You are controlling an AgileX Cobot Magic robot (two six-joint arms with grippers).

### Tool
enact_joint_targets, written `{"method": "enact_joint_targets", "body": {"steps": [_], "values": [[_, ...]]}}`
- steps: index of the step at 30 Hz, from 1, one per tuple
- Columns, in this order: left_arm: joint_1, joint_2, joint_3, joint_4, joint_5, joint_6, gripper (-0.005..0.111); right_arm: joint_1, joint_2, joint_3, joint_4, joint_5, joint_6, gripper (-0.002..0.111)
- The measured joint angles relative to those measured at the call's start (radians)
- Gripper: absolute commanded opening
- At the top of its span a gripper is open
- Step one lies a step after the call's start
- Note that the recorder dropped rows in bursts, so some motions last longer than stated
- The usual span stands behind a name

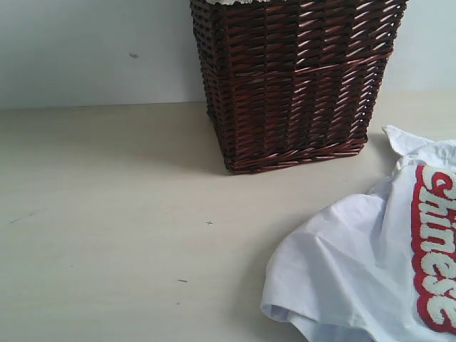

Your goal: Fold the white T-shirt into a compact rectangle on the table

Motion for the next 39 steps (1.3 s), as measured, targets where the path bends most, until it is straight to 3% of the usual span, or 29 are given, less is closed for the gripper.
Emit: {"method": "enact_joint_targets", "body": {"steps": [6,8,11,15,17,19,21,28,34,39], "values": [[0.000,0.000,0.000,0.000,0.000,0.000,0.000,0.006,-0.197,-0.004,-0.107,0.249,0.113,0.000],[0.000,0.000,0.000,0.000,0.000,0.000,0.000,0.023,-0.254,0.012,-0.157,0.334,0.022,0.000],[0.000,0.000,0.000,0.000,0.000,0.000,0.000,0.058,-0.326,0.076,-0.137,0.403,-0.277,0.000],[0.000,0.000,0.000,0.000,0.000,0.000,0.000,0.142,-0.367,0.193,0.136,0.544,-0.730,0.000],[0.000,0.000,0.000,0.000,0.000,0.000,0.000,0.197,-0.367,0.244,0.360,0.633,-0.963,0.000],[0.000,0.000,0.000,0.000,0.000,0.000,0.000,0.274,-0.345,0.297,0.724,0.738,-1.278,0.000],[0.000,0.000,0.000,0.000,0.000,0.000,0.000,0.349,-0.308,0.306,0.899,0.752,-1.408,0.000],[0.000,0.000,0.000,0.000,0.000,0.000,0.000,0.589,-0.165,0.296,0.958,0.743,-1.446,0.000],[0.000,0.000,0.000,0.000,0.000,0.000,0.000,0.750,-0.116,0.157,0.672,0.798,-1.182,0.000],[0.000,0.000,0.000,0.000,0.000,0.000,0.000,0.856,-0.085,0.075,0.621,0.871,-1.097,0.000]]}}
